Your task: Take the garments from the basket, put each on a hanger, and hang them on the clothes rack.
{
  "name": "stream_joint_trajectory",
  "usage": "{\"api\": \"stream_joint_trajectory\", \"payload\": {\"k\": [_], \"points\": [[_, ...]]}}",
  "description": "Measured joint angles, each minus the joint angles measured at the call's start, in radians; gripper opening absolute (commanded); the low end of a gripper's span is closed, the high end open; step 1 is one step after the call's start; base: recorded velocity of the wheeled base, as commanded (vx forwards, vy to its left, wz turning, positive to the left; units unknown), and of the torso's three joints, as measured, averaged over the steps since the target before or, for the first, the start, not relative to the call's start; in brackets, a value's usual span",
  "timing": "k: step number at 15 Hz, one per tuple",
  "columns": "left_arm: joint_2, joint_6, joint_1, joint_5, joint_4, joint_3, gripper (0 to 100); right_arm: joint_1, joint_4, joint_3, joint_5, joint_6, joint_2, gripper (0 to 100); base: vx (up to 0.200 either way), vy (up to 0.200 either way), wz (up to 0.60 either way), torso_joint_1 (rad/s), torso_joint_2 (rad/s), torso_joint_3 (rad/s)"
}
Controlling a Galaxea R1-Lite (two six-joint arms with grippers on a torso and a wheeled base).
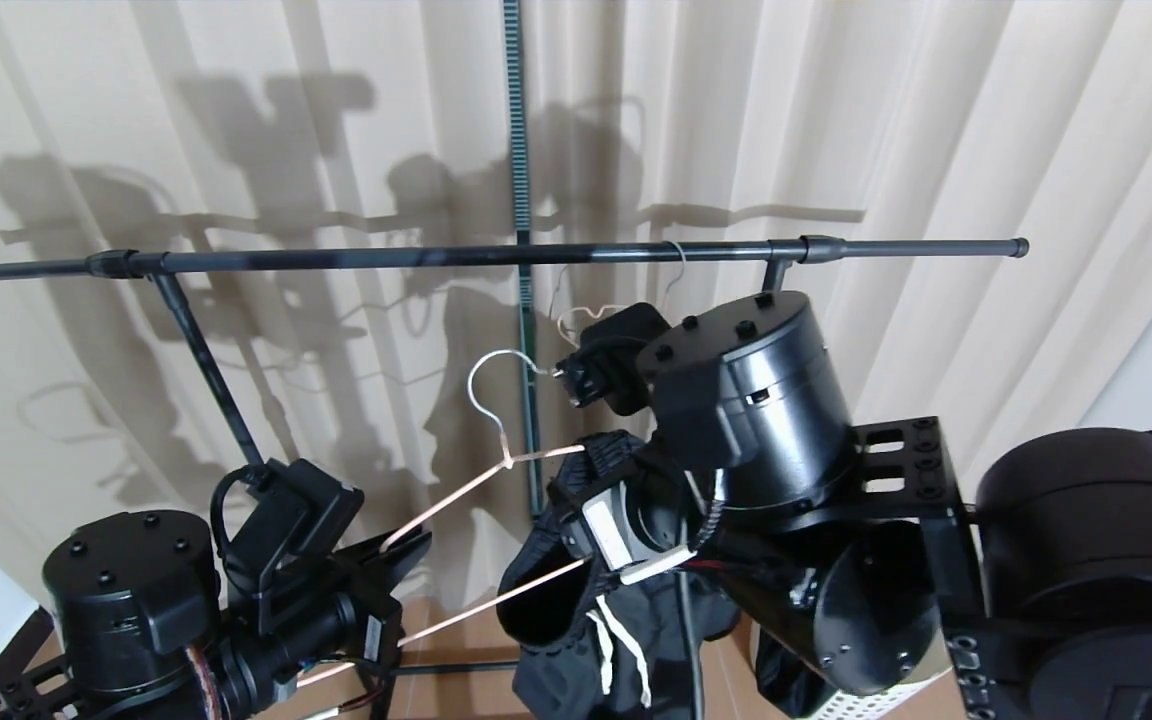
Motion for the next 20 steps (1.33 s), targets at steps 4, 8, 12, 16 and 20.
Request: {"api": "stream_joint_trajectory", "payload": {"k": [4,8,12,16,20], "points": [[-0.001,0.004,0.027,-0.037,-0.011,0.020,0,-0.132,0.014,0.059,0.309,-0.227,-0.103,100,0.000,0.000,0.00,0.000,0.00,0.000],[-0.001,0.019,0.044,-0.096,-0.013,0.033,0,-0.349,0.195,0.013,0.729,-0.534,-0.157,100,0.000,0.000,0.00,0.000,0.00,0.000],[-0.001,0.019,0.041,-0.130,-0.025,0.034,0,-0.542,0.590,-0.215,1.108,-0.855,-0.109,100,0.000,0.000,0.00,0.000,0.00,0.000],[-0.003,0.019,0.042,-0.139,-0.070,0.050,0,-0.597,0.681,-0.352,1.232,-0.933,0.025,100,0.000,0.000,0.00,0.000,0.00,0.000],[-0.004,0.019,0.041,-0.178,-0.119,0.079,0,-0.585,0.682,-0.373,1.231,-0.942,0.101,100,0.000,0.000,0.00,0.000,0.00,0.000]]}}
